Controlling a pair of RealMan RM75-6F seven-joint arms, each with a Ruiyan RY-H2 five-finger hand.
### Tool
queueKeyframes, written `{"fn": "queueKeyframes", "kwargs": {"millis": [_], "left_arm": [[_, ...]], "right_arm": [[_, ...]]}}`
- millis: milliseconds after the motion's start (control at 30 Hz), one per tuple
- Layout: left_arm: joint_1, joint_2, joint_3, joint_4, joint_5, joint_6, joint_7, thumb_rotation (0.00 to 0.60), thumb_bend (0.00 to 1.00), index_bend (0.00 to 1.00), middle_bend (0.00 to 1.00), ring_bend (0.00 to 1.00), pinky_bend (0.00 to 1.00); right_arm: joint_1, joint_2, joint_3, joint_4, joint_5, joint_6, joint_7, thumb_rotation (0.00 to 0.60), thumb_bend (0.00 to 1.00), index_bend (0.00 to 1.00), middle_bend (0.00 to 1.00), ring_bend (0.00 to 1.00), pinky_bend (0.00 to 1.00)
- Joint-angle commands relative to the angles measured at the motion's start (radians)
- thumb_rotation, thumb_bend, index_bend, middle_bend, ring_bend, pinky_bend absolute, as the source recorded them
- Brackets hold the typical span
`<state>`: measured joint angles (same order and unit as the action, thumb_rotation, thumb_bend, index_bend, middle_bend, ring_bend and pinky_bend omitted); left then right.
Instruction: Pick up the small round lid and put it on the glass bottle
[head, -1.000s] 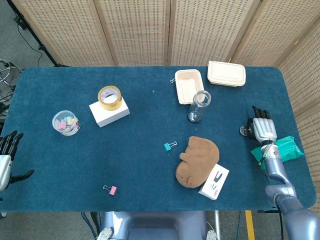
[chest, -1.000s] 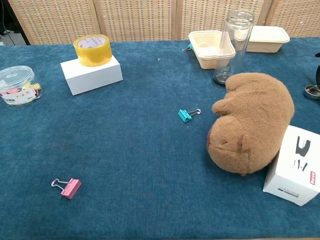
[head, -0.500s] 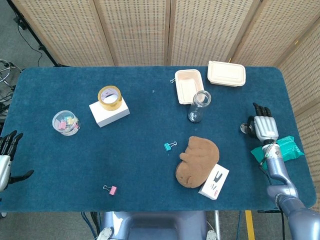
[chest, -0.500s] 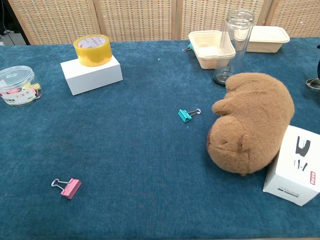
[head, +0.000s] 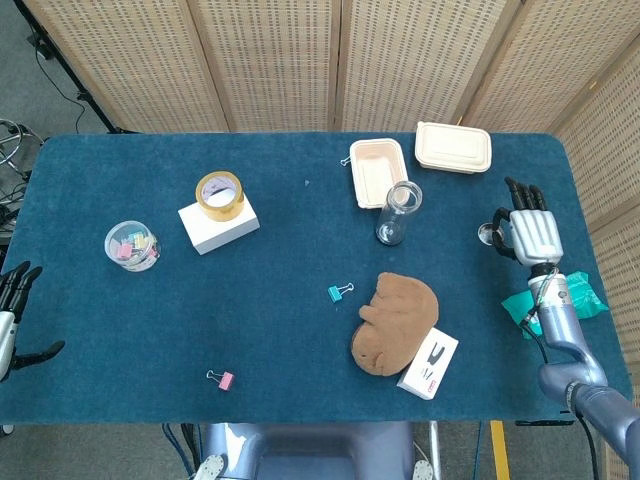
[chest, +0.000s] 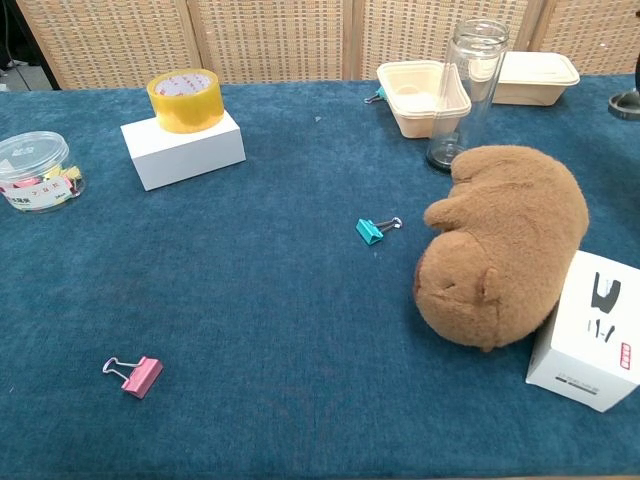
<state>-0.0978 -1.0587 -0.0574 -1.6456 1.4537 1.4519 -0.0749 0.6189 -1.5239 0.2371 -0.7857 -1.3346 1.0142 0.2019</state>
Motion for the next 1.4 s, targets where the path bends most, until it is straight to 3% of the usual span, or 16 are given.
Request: {"fn": "queueKeyframes", "kwargs": {"millis": [33, 367, 600, 1400], "left_arm": [[0.001, 0.005, 0.002, 0.0, 0.003, -0.001, -0.011, 0.6, 0.0, 0.0, 0.0, 0.0, 0.0], [0.002, 0.015, 0.007, 0.0, 0.016, 0.001, -0.033, 0.6, 0.0, 0.0, 0.0, 0.0, 0.0], [0.005, 0.018, 0.01, -0.003, 0.022, 0.004, -0.035, 0.6, 0.0, 0.0, 0.0, 0.0, 0.0], [0.005, 0.036, 0.002, 0.006, 0.008, 0.001, -0.089, 0.6, 0.0, 0.0, 0.0, 0.0, 0.0]], "right_arm": [[0.008, 0.127, 0.06, -0.197, 0.052, 0.028, -0.127, 0.6, 0.58, 0.65, 0.0, 0.0, 0.0], [0.026, 0.281, 0.138, -0.436, 0.144, 0.034, -0.286, 0.6, 0.58, 0.65, 0.0, 0.0, 0.0], [0.08, 0.319, 0.199, -0.527, 0.233, -0.007, -0.32, 0.6, 0.58, 0.66, 0.0, 0.0, 0.0], [0.314, 0.097, 0.234, -0.418, 0.387, -0.112, -0.372, 0.6, 0.58, 0.66, 0.0, 0.0, 0.0]]}}
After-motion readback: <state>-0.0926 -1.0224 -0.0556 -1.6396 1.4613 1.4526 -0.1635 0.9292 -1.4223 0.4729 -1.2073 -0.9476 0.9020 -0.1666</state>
